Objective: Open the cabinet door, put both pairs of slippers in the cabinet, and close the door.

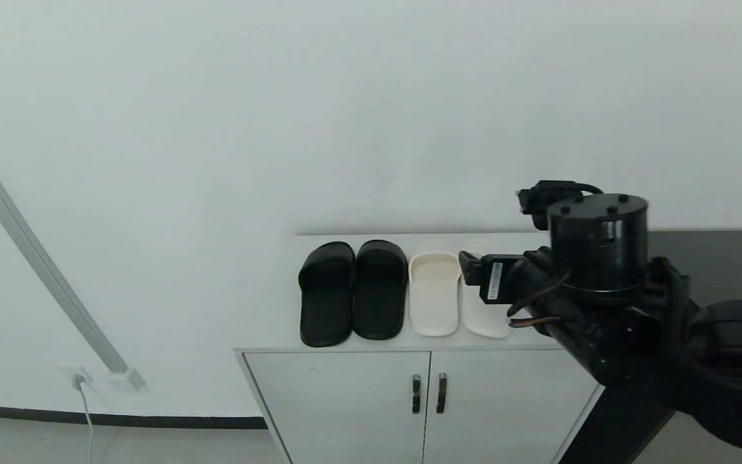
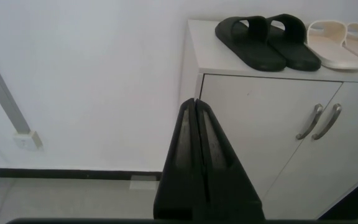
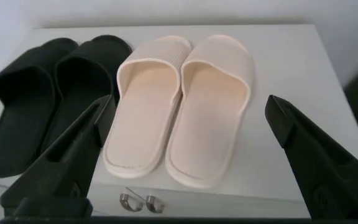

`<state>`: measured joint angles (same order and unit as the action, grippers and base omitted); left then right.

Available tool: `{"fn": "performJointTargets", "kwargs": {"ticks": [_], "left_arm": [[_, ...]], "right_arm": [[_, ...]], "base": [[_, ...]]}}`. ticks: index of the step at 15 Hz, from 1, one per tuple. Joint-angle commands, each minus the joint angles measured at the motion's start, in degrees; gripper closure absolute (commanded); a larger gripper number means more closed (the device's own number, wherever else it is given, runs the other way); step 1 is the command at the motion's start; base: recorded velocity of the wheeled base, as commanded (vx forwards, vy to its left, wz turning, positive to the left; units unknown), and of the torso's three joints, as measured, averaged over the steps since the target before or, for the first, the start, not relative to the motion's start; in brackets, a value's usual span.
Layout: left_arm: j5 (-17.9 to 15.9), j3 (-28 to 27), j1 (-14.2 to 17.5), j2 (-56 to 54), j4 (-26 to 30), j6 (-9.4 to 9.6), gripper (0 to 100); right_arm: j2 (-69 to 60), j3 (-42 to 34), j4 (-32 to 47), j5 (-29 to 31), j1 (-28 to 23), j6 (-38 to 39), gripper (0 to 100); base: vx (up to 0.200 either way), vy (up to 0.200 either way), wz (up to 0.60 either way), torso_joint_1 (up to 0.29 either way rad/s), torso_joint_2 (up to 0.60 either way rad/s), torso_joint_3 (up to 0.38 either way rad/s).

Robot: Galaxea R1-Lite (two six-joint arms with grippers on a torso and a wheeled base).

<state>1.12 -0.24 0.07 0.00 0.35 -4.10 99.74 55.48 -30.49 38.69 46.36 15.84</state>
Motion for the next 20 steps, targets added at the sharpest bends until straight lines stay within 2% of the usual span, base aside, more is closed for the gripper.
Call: {"fn": "performJointTargets", "kwargs": {"ticks": [1,8,20], "left_arm": [[0.02,-0.02,0.01,0.09,0.00,-0.03,100],[0.02,-0.02,0.01,0.09,0.00,-0.12,100],[0.02,-0.02,0.01,0.09,0.00,-0.12,100]], "right_arm": [[8.45,3.93,-0.80,1.39,-0.22,0.78,0],[20.67,14.57,-0.80,2.53,-4.00,1.30,0],[31.74,28.37,0.52,2.00,-7.60,0.95,0]], "base": [[0.000,0.000,0.00,0.000,0.00,0.000],[0.000,0.000,0.00,0.000,0.00,0.000],[0.000,0.000,0.00,0.000,0.00,0.000]]}}
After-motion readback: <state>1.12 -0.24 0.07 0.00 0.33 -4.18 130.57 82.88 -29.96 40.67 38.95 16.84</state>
